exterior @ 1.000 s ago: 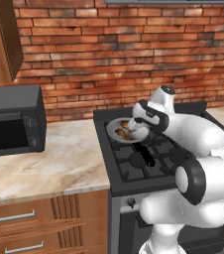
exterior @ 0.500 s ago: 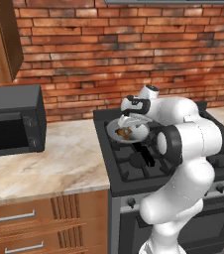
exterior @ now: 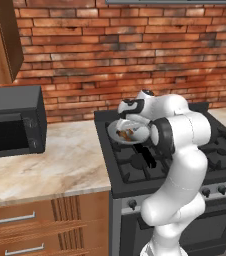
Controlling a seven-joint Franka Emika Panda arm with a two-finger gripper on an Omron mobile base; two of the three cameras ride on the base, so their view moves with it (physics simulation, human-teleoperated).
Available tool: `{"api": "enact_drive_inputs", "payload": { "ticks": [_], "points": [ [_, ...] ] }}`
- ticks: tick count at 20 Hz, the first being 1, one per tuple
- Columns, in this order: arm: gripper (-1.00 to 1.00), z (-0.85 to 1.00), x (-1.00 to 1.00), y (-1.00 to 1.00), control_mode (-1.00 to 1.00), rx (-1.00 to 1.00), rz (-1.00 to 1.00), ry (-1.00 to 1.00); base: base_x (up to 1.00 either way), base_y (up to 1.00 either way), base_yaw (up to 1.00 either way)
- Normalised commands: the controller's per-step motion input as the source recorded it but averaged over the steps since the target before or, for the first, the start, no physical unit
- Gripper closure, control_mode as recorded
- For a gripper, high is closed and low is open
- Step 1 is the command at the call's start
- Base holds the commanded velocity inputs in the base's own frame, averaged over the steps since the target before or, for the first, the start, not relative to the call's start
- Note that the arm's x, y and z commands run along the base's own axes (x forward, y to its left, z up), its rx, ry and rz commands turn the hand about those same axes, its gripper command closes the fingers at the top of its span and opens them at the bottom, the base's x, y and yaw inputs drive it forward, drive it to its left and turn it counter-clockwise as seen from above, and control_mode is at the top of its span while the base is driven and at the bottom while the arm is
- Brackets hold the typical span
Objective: Take the chicken drumsticks from the pan and place one on each plate on the dining counter.
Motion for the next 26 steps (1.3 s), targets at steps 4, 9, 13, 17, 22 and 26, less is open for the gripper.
{"api": "enact_drive_inputs", "payload": {
  "ticks": [4, 9, 13, 17, 22, 26],
  "points": [
    [-1.00, -0.41, 0.25, 0.13, -1.00, 0.00, 0.00, -0.02, 0.00, 0.00, 0.00],
    [-1.00, -0.27, 0.34, 0.15, -1.00, -0.01, 0.00, 0.00, 0.00, 0.00, 0.00],
    [-1.00, -0.17, 0.30, 0.00, -1.00, 0.00, 0.00, 0.00, 0.00, 0.00, 0.00],
    [-1.00, -0.21, 0.26, 0.00, -1.00, 0.00, 0.00, 0.00, 0.00, 0.00, 0.00],
    [-1.00, -0.31, 0.27, 0.00, -1.00, 0.00, 0.00, 0.00, 0.00, 0.00, 0.00],
    [-1.00, -0.44, 0.34, 0.00, -1.00, 0.00, 0.00, 0.00, 0.00, 0.00, 0.00]
  ]
}}
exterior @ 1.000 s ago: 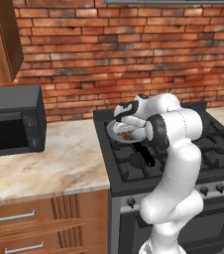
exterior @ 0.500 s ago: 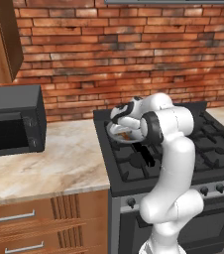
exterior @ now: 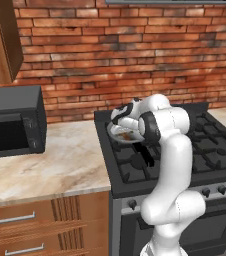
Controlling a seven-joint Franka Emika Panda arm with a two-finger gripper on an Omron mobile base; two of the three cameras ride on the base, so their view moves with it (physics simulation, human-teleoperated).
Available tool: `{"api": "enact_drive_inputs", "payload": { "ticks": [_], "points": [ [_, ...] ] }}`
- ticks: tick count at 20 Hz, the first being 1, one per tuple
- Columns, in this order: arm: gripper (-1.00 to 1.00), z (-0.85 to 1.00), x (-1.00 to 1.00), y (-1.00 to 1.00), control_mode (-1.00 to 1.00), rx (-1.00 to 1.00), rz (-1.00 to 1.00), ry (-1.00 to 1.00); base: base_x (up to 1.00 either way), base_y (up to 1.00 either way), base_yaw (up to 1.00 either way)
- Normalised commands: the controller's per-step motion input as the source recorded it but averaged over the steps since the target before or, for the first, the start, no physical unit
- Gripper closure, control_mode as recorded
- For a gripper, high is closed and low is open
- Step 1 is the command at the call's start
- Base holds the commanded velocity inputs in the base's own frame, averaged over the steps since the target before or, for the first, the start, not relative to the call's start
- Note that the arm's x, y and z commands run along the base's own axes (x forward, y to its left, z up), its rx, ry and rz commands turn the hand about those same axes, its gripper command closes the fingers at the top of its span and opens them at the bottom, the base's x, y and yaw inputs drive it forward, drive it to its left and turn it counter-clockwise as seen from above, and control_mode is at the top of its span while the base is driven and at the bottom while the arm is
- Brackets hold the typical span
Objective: Take the chicken drumsticks from the pan and place one on each plate on the dining counter.
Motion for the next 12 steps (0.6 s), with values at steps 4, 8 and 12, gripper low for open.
{"api": "enact_drive_inputs", "payload": {
  "ticks": [4, 8, 12],
  "points": [
    [1.00, -0.68, 0.01, 0.13, -1.00, -0.04, 0.00, 0.00, 0.00, 0.00, 0.00],
    [1.00, -0.66, 0.00, 0.11, -1.00, 0.00, -0.03, 0.05, 0.00, 0.00, 0.00],
    [1.00, -0.17, 0.00, 0.08, -1.00, 0.00, 0.00, 0.07, 0.00, 0.00, 0.00]
  ]
}}
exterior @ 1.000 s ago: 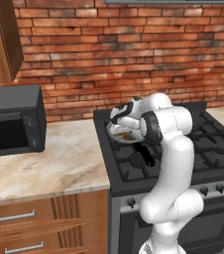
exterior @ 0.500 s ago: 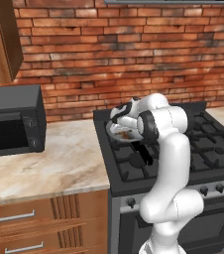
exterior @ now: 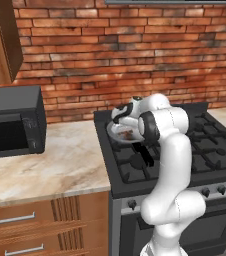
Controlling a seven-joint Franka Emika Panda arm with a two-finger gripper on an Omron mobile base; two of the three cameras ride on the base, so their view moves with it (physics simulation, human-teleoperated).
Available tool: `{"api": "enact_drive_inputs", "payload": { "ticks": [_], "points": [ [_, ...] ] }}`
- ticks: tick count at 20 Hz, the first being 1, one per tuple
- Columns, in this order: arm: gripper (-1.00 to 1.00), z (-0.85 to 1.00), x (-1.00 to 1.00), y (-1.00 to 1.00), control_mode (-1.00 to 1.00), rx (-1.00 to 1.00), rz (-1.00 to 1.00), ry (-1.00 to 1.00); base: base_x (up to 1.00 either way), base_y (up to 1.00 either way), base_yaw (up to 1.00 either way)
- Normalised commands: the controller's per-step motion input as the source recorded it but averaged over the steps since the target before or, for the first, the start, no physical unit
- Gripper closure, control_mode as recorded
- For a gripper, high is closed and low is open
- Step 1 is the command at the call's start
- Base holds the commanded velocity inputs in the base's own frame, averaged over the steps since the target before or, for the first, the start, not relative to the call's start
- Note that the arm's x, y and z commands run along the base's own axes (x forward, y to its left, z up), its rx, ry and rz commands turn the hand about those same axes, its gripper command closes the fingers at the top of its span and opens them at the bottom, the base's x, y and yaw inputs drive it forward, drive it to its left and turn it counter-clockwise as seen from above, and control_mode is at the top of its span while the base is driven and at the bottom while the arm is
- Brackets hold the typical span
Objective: Take the chicken drumsticks from the pan and place one on each plate on the dining counter.
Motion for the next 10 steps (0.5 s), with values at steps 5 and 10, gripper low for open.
{"api": "enact_drive_inputs", "payload": {
  "ticks": [5, 10],
  "points": [
    [1.00, 0.86, -0.10, -0.04, -1.00, 0.00, 0.00, 0.05, 0.00, 0.00, 0.00],
    [1.00, 1.00, -0.34, -0.10, -1.00, 0.01, 0.00, 0.13, 0.00, 0.00, 0.00]
  ]
}}
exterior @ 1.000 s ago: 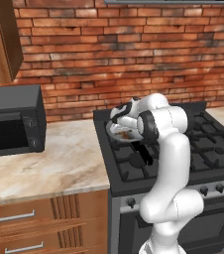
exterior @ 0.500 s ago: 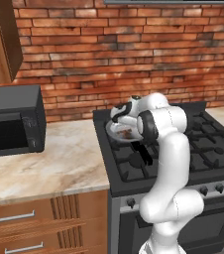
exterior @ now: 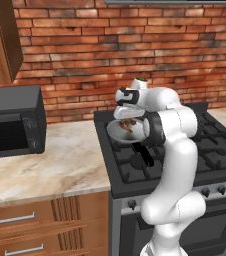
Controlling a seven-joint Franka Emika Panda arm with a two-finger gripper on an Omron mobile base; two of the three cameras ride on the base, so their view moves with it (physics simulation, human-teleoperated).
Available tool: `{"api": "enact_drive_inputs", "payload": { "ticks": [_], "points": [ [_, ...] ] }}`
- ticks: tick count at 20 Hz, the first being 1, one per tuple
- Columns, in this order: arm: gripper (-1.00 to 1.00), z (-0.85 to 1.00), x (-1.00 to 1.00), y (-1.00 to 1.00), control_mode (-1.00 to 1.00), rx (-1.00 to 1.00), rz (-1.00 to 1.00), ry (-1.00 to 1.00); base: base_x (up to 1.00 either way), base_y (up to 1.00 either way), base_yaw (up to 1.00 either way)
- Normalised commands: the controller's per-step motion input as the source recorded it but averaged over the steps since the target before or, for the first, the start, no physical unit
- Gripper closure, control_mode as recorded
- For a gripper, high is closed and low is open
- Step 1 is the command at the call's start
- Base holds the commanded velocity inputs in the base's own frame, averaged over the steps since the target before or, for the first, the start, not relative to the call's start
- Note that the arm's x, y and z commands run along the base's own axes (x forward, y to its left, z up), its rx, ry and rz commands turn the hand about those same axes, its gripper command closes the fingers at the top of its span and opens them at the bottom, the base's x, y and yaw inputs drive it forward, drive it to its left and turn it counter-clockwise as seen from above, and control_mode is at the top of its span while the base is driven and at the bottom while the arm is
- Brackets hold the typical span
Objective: Take the chicken drumsticks from the pan and place one on each plate on the dining counter.
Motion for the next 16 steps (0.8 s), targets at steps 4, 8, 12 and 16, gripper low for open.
{"api": "enact_drive_inputs", "payload": {
  "ticks": [4, 8, 12, 16],
  "points": [
    [1.00, 0.96, -1.00, -0.10, -1.00, -0.01, 0.00, -0.03, 0.00, 0.00, 0.00],
    [1.00, 0.38, -1.00, -0.03, -1.00, -0.16, 0.00, -0.15, 0.00, 0.00, 0.00],
    [1.00, 0.12, -1.00, 0.00, -1.00, -0.35, -0.02, -0.14, 0.00, 0.00, 0.00],
    [1.00, -0.04, -1.00, 0.00, -1.00, -0.18, -0.06, -0.27, 0.00, 0.00, 0.00]
  ]
}}
